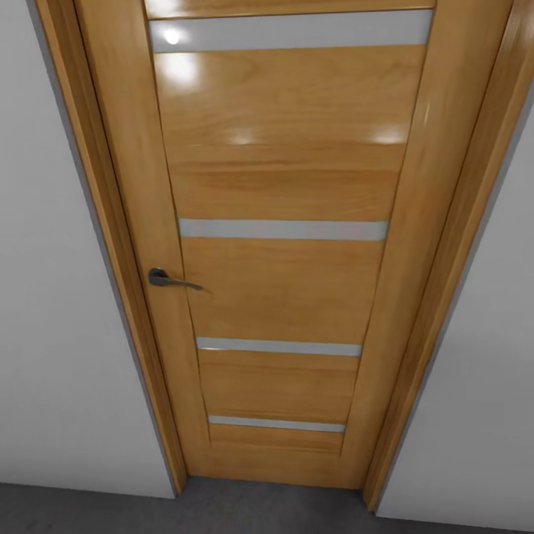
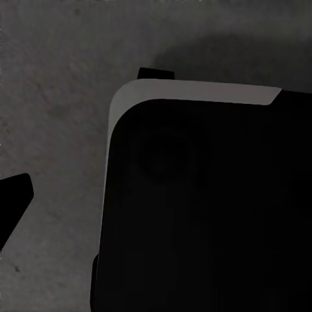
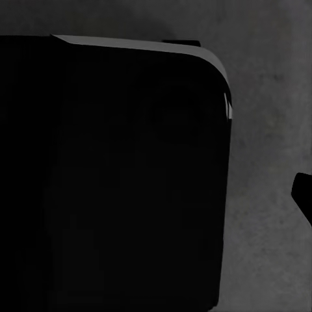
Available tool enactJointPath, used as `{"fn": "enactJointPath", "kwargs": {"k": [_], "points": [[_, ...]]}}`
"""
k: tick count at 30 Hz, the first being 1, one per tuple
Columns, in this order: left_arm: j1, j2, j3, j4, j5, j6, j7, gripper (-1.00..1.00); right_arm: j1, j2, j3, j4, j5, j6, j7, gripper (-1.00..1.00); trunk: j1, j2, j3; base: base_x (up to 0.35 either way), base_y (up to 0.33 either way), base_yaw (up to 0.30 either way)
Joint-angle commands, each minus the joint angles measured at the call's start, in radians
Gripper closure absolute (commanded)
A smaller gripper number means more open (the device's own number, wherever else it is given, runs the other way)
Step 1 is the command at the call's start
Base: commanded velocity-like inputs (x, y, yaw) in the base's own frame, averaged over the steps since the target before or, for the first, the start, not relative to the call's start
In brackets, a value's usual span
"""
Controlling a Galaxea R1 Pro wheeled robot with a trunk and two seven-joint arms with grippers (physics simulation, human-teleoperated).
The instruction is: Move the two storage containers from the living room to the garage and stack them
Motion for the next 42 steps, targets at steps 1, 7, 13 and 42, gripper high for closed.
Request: {"fn": "enactJointPath", "kwargs": {"k": [1,7,13,42], "points": [[0.000,0.000,0.003,0.000,0.009,-0.002,-0.001,-1.00,0.000,0.000,0.000,0.000,0.001,-0.003,0.000,-1.00,0.000,0.000,-0.001,0.021,0.024,0.000],[0.000,0.000,0.003,0.000,0.008,-0.002,-0.001,-1.00,0.000,0.000,-0.001,0.001,0.001,-0.002,0.001,-1.00,0.000,0.000,-0.001,0.009,0.011,0.000],[0.000,0.000,0.002,0.000,0.009,-0.002,-0.001,-1.00,0.000,0.001,-0.001,0.001,0.001,-0.002,0.000,-1.00,0.000,0.000,-0.001,0.001,0.002,0.000],[0.000,0.001,0.000,0.005,0.011,0.001,-0.001,-1.00,-0.007,0.014,-0.005,-0.516,0.003,0.207,-0.013,-1.00,0.000,0.000,-0.001,0.000,0.000,0.000]]}}
